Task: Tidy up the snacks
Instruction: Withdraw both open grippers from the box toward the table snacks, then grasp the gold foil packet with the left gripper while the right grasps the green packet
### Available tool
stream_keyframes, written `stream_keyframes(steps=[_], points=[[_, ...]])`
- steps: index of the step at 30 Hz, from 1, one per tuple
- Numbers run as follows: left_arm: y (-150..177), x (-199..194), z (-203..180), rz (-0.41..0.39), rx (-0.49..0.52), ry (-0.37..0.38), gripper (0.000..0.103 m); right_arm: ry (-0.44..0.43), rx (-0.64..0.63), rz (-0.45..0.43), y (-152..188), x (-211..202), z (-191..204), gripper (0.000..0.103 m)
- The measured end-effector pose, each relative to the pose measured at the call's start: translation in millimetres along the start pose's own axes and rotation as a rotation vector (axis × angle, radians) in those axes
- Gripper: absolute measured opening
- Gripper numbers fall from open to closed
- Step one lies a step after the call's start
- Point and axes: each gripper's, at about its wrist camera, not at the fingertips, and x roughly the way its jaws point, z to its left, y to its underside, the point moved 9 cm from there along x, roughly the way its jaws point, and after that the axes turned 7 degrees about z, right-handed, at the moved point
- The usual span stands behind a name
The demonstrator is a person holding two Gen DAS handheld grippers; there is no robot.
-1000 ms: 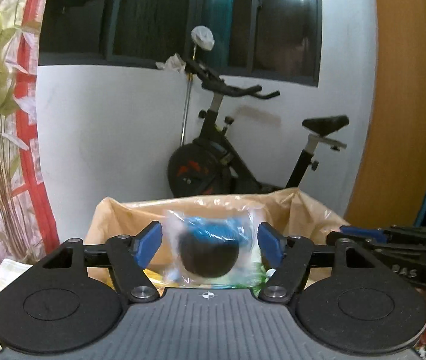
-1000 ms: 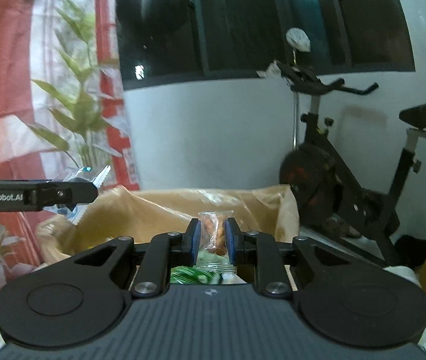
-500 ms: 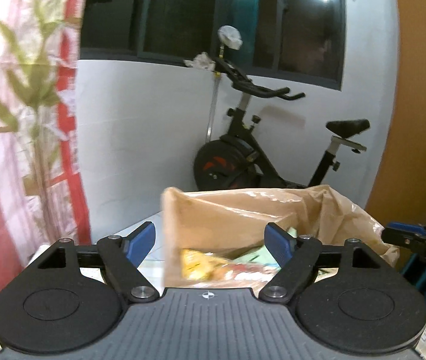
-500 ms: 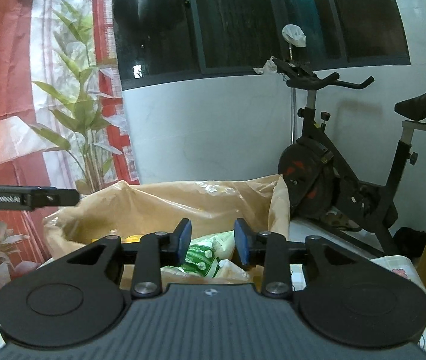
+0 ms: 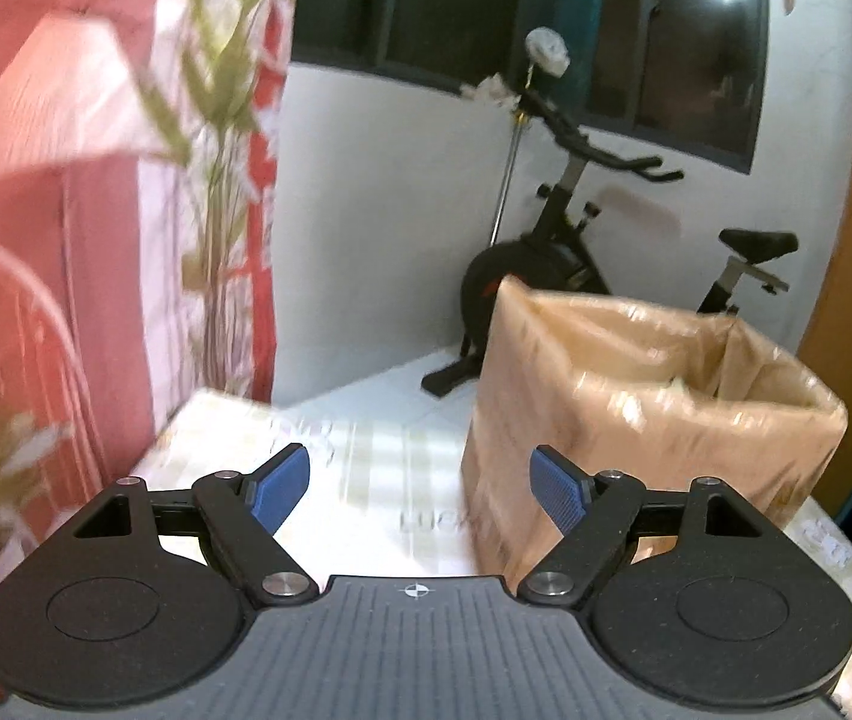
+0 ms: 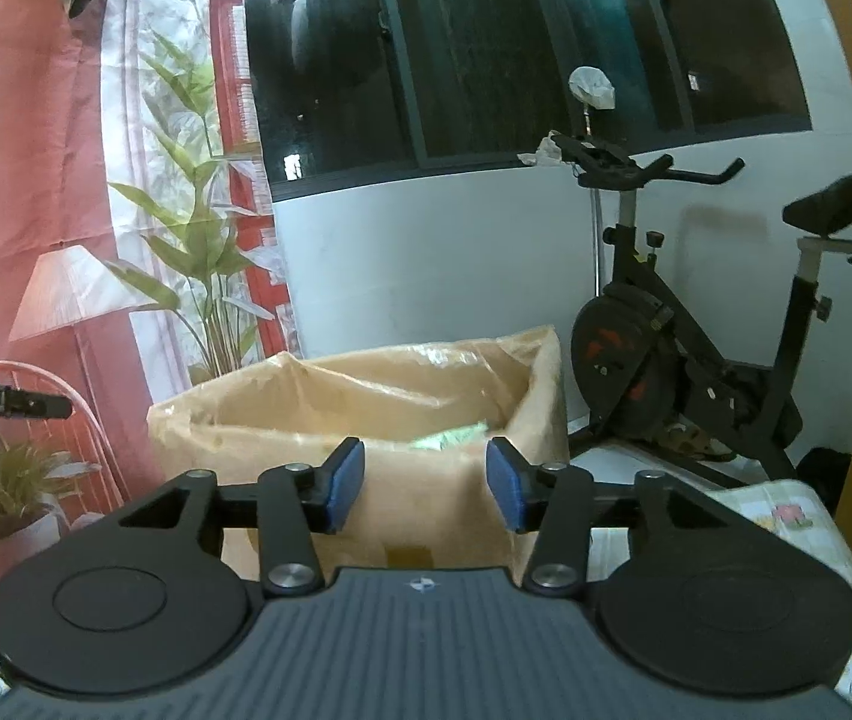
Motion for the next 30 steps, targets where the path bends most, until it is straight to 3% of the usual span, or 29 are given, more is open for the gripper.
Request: stream_keyframes(steps=[5,15,18,23,30], points=[[33.4,20.9,3.1,0.076,-0.044,0.021,0.082,0.028,-0.002,0.029,34.0,-2.2,-6.1,0.049],[99.5,72.0,-19.3,0.244,-0.168,0.054,0.081,0.034,-0.074,0.205,114.8,33.0,-8.2,0.049],[108.2,84.2,-31.2,0.246,-0.12,0.02,0.081,0.027,-0.055,0.234,128.6,45.7,-10.3,0.049],[111.6,103.3,-41.5,0.208,0.069,-0.066,0.081,0.045,-0.043,0.255,141.8,59.5,-19.0,0.05],[124.4,117.4,-29.7,0.281,0.0,-0.08,0.08,0.066,-0.012,0.272,156.7,69.7,-34.6,0.05]])
